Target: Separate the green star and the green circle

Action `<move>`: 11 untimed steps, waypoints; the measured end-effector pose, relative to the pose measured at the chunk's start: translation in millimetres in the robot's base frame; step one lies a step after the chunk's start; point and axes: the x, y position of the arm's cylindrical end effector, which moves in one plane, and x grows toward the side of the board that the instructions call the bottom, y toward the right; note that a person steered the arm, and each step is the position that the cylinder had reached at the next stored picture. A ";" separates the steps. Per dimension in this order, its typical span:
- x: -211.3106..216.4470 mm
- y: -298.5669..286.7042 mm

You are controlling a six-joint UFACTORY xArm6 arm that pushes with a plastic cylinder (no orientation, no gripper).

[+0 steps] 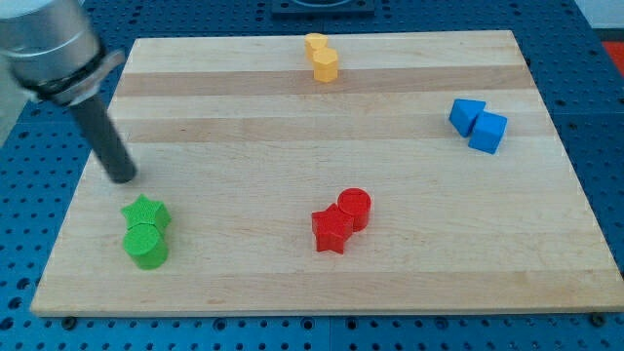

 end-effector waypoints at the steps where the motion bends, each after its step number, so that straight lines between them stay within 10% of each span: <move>1: 35.8 -38.4; 11: 39.0 96.7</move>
